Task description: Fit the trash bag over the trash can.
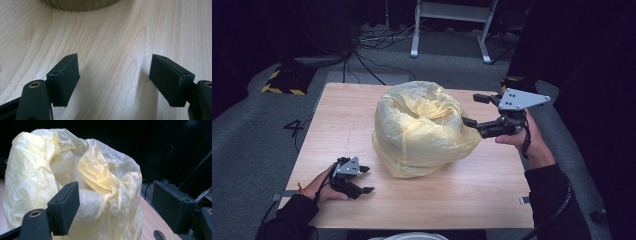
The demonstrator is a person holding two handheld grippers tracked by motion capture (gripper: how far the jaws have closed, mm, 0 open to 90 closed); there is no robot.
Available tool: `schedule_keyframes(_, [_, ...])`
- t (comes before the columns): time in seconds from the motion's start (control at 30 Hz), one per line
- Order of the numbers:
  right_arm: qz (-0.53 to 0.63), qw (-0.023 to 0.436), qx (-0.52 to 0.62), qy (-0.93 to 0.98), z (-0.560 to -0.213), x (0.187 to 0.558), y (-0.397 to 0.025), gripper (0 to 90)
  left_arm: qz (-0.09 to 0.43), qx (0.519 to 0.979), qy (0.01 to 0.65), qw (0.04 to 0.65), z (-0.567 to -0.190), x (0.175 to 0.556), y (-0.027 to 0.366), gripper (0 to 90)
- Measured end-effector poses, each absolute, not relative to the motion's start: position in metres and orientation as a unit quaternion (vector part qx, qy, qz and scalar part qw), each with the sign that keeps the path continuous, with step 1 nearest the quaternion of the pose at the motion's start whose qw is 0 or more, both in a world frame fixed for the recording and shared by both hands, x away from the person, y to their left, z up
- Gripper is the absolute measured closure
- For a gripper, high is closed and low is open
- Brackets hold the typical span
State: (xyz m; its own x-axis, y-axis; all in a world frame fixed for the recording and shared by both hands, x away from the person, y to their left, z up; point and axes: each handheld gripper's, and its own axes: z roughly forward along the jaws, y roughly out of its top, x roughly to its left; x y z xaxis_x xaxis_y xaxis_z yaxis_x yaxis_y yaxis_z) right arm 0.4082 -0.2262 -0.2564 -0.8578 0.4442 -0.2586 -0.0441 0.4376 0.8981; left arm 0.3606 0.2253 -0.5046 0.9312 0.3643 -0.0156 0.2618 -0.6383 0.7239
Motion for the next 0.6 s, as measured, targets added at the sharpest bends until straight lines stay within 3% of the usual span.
schedule_keyframes(0.6, [0.490, 0.202, 0.062, 0.845, -0.234, 0.407, -0.153, 24.2, 0.067, 0.902, 0.176, 0.388, -0.505, 0.360, 0.225, 24.3])
